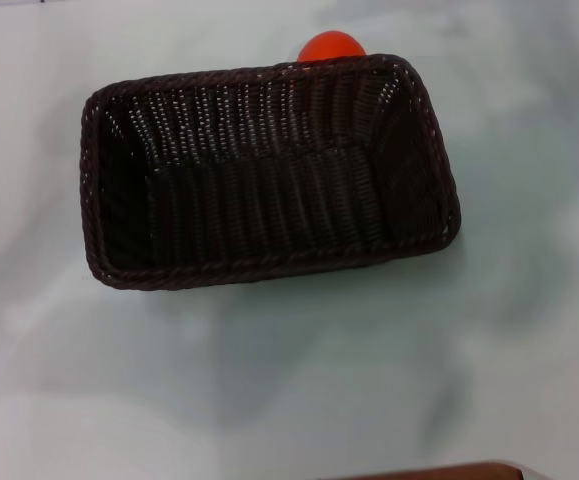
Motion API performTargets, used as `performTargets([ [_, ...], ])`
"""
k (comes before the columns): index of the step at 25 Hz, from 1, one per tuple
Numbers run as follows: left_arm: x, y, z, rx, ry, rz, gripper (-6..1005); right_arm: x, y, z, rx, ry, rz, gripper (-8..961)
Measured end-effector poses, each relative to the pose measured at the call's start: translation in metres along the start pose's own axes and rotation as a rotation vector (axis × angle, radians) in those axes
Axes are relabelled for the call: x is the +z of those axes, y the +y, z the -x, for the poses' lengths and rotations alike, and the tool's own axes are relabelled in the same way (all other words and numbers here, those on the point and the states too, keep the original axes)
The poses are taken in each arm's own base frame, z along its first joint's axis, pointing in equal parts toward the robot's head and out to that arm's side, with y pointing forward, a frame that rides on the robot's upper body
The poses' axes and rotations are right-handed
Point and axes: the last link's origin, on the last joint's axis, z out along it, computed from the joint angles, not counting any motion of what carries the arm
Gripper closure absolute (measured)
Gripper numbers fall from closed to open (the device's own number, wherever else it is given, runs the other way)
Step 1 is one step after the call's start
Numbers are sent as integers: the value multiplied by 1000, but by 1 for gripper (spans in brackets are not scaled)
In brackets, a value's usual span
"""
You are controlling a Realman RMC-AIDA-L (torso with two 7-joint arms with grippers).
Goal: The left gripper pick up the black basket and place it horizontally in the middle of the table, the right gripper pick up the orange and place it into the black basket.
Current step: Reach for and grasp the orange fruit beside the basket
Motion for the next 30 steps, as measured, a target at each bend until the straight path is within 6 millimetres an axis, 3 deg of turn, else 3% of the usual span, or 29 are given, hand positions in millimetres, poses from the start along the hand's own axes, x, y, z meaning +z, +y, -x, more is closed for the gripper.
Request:
performTargets([
  [5, 0, 3, 3, -9, -1, 17, 116, 30, -12, -4, -5, -38, 35, 41],
  [13, 1, 6, 6, -21, -6, 40, 117, 64, -14, 3, 7, -59, 119, 47],
  [22, 10, 10, 11, -32, -34, 73, 116, 86, -12, 22, 30, -67, 145, 67],
  [30, 16, 11, 12, -36, -42, 88, 117, 93, -13, 26, 34, -52, 152, 111],
])
